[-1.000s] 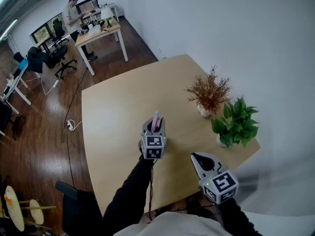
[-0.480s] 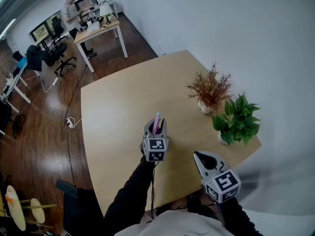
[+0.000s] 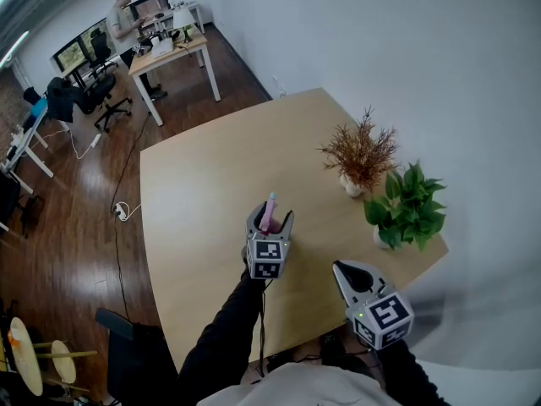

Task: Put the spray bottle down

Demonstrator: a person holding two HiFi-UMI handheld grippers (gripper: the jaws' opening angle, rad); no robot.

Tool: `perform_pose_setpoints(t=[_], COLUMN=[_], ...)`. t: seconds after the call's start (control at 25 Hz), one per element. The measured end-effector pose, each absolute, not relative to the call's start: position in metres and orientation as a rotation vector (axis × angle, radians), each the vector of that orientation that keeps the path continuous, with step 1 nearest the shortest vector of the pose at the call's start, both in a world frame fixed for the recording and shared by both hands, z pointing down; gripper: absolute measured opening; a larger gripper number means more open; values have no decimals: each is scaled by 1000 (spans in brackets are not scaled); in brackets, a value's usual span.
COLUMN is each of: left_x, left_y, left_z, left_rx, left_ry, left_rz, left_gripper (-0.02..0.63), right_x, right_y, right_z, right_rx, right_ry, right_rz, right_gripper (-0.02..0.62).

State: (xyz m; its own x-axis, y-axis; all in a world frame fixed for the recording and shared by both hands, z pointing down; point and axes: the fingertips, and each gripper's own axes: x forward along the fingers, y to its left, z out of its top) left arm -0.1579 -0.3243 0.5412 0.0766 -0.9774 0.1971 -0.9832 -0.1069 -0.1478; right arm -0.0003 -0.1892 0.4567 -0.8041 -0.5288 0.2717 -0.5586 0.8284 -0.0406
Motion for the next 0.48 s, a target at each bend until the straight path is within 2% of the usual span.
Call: perform_pose_setpoints(t=[0.08,0.48], left_x=[-158,-177], left_y=[-321,-242], left_z=[540,524], left_rx=[2294,2200], left_ry=[-2082,-2173], left_rz=[367,319], left_gripper=[314,314], right_x=[0,-7], right_y=[-188,-178], right_z=[456,449], right_rx=[834,807], right_ry=[-2764,-2795], right_rz=[172,161], right_gripper=[-21,-21])
